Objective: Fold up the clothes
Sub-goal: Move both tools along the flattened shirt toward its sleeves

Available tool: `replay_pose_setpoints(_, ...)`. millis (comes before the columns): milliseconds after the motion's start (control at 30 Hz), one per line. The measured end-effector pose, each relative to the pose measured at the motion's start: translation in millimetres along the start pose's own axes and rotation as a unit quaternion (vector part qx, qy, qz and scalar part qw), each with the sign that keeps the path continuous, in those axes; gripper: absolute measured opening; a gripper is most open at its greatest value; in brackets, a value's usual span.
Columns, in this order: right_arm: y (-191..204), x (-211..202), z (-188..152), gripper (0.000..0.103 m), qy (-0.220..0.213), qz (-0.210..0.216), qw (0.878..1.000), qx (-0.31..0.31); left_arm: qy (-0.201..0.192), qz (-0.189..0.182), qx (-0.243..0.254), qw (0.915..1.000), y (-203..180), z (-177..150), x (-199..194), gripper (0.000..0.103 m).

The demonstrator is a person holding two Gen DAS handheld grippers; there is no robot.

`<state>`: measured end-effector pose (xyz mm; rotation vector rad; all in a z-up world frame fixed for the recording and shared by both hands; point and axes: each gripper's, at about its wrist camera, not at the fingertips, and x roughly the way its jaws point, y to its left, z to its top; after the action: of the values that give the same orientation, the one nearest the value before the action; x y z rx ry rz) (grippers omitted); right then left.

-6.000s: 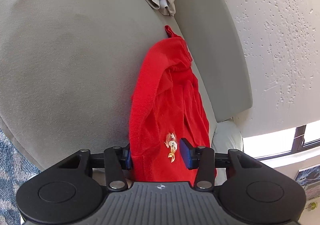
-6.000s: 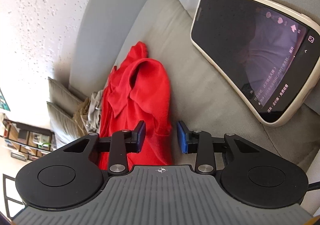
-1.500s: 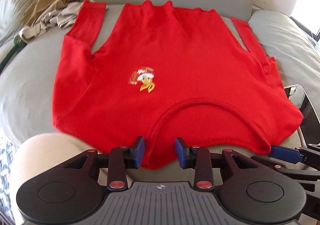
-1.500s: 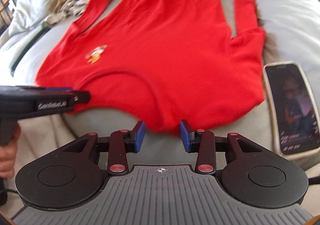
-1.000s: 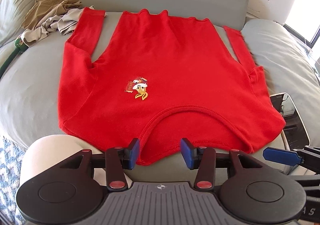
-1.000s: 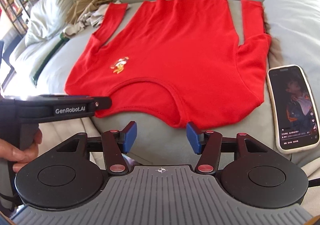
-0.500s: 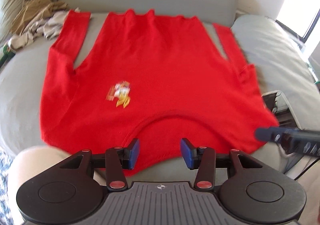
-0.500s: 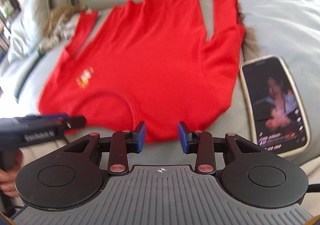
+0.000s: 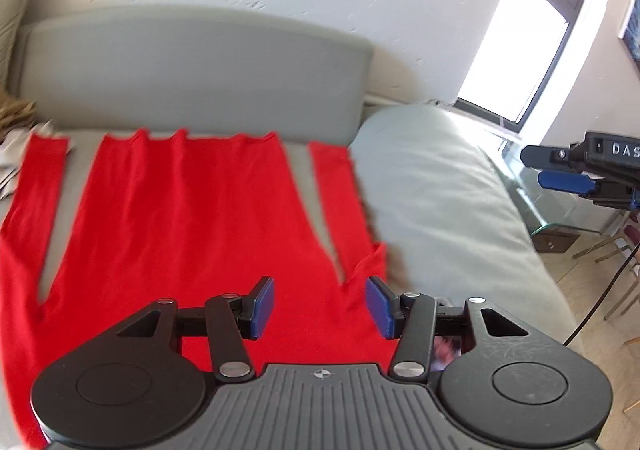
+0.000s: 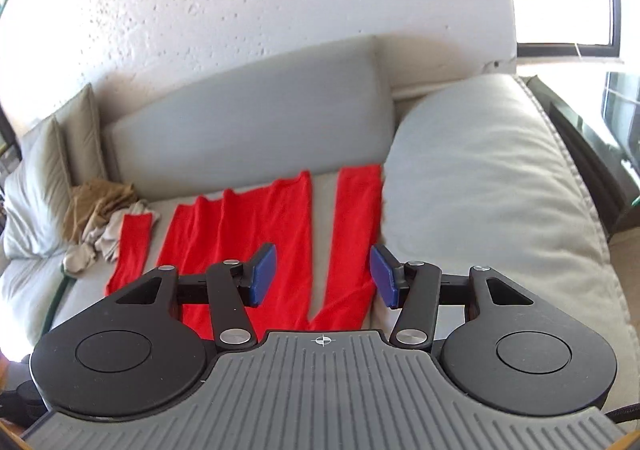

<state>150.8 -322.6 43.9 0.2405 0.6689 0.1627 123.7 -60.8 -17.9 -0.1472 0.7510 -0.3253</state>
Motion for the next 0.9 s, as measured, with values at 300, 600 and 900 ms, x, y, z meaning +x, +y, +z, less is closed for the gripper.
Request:
replay_pose_setpoints(300, -59, 70, 73, 0.064, -0.107, 0.010, 0.991, 0.082, 0.010, -0.024, -0.012, 0.9996, -39, 88, 127, 0.050)
replay_pose_setpoints(600, -146, 195, 19, 0.064, -0.014, 0.011, 0.982, 0.186, 0.094, 0.068, 0.035, 0.9927, -79, 135, 323, 0.042)
replay_pose_setpoints(900, -185, 224, 17, 0.062, 0.008, 0.034, 0.966, 0.257, 0.124, 0.155, 0.082, 0.9766, -108, 148, 413, 0.040)
